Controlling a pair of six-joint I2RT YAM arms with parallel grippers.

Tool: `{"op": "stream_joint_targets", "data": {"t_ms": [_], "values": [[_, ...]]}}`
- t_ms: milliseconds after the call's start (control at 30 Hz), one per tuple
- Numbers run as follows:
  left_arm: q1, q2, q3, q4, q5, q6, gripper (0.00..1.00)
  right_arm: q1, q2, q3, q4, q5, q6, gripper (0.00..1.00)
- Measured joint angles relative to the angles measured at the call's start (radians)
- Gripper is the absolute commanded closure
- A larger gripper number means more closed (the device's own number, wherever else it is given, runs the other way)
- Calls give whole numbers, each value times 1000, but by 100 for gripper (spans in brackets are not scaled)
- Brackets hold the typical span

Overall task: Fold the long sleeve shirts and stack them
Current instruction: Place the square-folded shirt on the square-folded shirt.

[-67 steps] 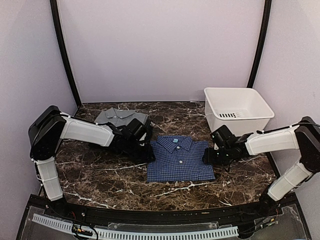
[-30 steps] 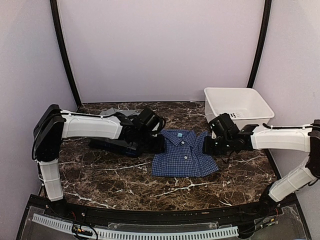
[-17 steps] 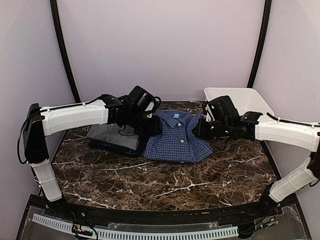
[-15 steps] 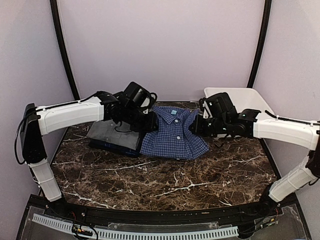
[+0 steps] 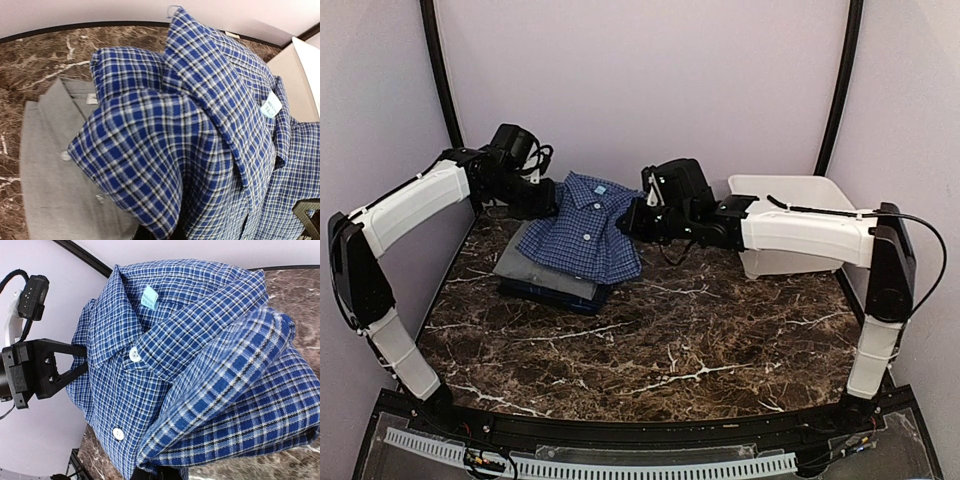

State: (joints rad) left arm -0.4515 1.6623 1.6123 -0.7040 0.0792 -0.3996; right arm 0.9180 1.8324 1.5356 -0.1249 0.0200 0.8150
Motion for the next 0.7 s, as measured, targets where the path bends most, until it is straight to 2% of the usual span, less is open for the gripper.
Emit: {"op": "stream_joint_targets", "data": {"t_ms": [267,367,533,600,700], "values": [[182,8,106,-72,33,94,100,46,274,296,65,-39,45,100],[211,21,108,-82,43,109,100,55,331,340,77,-51,56,100],[244,87,91,-82,48,121,100,53,360,319,90,-55,63,100],[254,114,60,-71,43,122,96,47,359,271,121,-61,68,93],[270,161,14,-50,19,119,83,28,359,178,149,-86,77,77]]}}
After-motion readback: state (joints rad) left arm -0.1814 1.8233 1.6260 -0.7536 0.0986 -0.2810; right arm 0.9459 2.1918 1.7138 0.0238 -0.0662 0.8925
